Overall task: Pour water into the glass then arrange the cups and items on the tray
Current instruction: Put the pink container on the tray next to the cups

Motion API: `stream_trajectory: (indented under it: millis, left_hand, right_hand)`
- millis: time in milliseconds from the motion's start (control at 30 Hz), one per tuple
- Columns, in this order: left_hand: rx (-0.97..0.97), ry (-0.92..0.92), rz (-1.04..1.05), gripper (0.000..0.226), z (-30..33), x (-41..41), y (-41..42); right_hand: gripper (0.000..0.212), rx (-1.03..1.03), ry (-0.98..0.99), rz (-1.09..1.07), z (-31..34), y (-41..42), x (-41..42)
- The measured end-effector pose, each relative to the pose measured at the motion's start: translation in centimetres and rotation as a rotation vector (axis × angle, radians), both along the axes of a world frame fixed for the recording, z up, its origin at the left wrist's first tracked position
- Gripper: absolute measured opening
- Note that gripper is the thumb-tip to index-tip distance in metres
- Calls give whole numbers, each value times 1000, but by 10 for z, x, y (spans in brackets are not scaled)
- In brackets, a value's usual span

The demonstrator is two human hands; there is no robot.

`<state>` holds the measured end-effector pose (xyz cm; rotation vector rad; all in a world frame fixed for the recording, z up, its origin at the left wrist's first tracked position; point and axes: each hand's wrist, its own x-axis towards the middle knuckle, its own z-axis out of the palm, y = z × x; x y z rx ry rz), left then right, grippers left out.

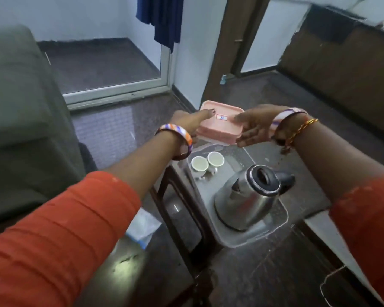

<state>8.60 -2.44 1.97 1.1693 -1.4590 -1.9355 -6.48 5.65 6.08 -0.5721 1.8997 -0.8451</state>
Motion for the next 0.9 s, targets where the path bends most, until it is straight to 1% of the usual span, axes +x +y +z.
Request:
stream_trajectory:
  millis: [33, 133, 200, 233, 267, 300, 333, 367, 400, 433, 467, 533, 600, 633, 667, 733, 767, 800, 867, 900]
  left_hand:
    - [3, -10, -16, 17, -3, -25, -2]
    - [25, -73, -58, 16, -29, -99, -7]
    - [55, -134, -76, 4, -51, -139, -8]
    - [58, -181, -83, 17, -64, -157, -8]
    - [51, -234, -99, 28, -78, -174, -8]
    - [52, -270, -128, 32, -87, -187, -4]
    - [53, -310, -162, 30, -96, -199, -2]
    - [78, -337, -188, 22, -105, -208, 1]
    - [124, -358, -206, 9, -113, -215, 3]
    - [186, -357, -188, 9, -120, -220, 3]
    - [232, -353, -160, 15, -128, -225, 2]
    - [280, -372, -131, 7, -137, -232, -1]
    - [249, -472, -124, 22, -144, -240, -3]
    - [236, -536, -113, 31, -149, -240, -2]
    - [240, -583, -130, 34, -154, -238, 0]
    - [375, -609, -176, 19, -161, -237, 7]
    - [455, -612, -184, 19, -165, -236, 11]
    - [515, -603, -185, 23, -170, -234, 14]
    - [597, -585, -149, 50, -183, -231, 14]
    - [637, -562, -133, 55, -185, -232, 13]
  right_hand:
    - [14, 21, -49, -9, -5, 0, -27]
    - [16, 70, -164, -48, -39, 5, -103]
    - [15, 91, -265, -89, -70, 12, -139]
    - [14, 96, -324, -113, -88, 16, -153]
    - [13, 98, -385, -136, -105, 19, -164]
    - [13, 97, -444, -160, -122, 22, -172]
    - [13, 93, -506, -186, -138, 24, -178]
    - [16, 88, -569, -212, -153, 26, -181]
    - [18, 85, -623, -233, -167, 27, -184]
    - [19, 87, -658, -250, -181, 27, -186]
    - [19, 95, -681, -269, -193, 26, -188]
    - [18, 101, -729, -319, -213, 25, -190]
    - [14, 113, -740, -350, -228, 21, -193]
    - [16, 118, -729, -362, -233, 18, -192]
    - [23, 120, -721, -373, -237, 15, -189]
    - [34, 133, -739, -371, -244, 8, -186]
    - [37, 156, -741, -367, -248, 5, -185]
    - [38, 180, -750, -370, -252, 1, -186]
    - [37, 228, -775, -379, -258, -3, -188]
    - [35, 240, -785, -384, -260, -4, -190]
